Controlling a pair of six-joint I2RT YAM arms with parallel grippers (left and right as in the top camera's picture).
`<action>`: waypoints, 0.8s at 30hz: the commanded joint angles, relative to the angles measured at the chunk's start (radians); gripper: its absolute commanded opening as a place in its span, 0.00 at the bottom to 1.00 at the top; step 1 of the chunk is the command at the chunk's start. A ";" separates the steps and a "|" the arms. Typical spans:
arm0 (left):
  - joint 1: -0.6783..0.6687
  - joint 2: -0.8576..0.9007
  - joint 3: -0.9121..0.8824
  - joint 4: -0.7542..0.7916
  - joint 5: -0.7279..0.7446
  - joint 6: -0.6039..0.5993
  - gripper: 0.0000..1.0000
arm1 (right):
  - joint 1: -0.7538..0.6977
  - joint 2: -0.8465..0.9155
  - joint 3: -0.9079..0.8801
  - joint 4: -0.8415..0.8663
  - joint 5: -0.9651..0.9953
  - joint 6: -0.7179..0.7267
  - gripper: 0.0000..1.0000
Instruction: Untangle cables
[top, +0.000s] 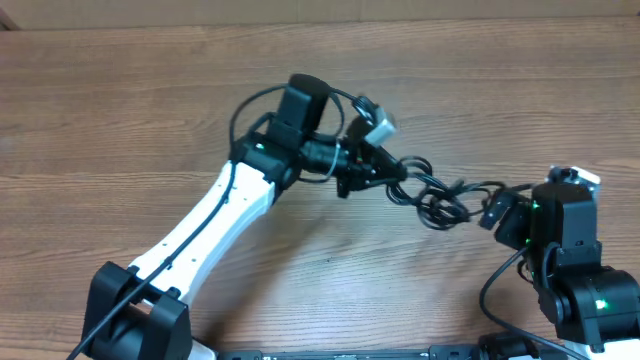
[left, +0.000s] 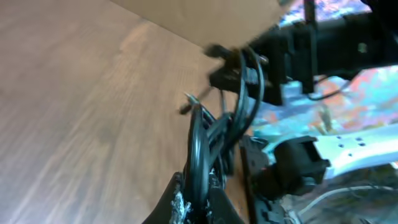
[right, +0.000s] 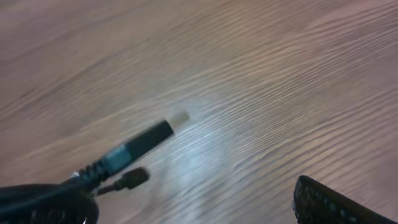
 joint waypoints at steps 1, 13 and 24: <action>0.051 -0.020 0.011 0.007 -0.012 -0.011 0.05 | -0.007 -0.003 0.010 -0.008 -0.251 0.009 1.00; 0.082 -0.020 0.011 0.014 -0.167 -0.132 0.04 | -0.007 -0.003 0.010 -0.056 -0.653 -0.051 1.00; 0.086 -0.020 0.011 0.187 -0.029 -0.351 0.04 | -0.007 -0.003 0.010 0.001 -0.438 0.121 1.00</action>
